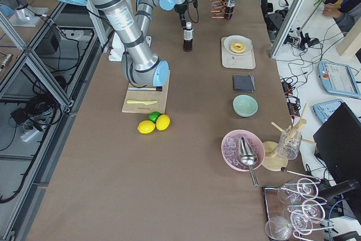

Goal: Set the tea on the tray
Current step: 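Lower the right gripper onto the bottle cap while the left arm withdraws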

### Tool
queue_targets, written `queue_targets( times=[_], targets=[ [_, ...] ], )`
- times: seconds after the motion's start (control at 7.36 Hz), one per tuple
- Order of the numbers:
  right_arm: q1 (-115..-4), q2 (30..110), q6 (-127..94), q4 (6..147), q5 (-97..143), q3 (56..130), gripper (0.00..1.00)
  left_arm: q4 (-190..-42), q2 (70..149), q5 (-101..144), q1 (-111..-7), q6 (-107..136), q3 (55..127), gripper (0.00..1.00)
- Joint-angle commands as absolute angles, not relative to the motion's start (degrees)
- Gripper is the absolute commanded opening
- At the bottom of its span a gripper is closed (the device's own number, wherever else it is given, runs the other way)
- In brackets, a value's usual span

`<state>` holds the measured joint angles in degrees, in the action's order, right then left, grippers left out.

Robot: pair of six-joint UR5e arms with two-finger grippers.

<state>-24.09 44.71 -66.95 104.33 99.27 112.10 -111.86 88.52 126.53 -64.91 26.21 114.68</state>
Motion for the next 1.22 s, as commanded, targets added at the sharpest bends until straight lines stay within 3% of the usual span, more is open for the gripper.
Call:
queue_targets(
  times=[0.0,1.09],
  targets=[
    [-24.0,38.86,-63.11,109.51,96.95,107.95,0.86,-112.15,88.51,126.56,-64.95,26.63,115.14,0.97],
    [-22.15,36.83,-61.44,108.9,92.29,103.28,0.72,-112.32,87.63,126.39,-64.95,26.54,114.87,0.97]
  ],
)
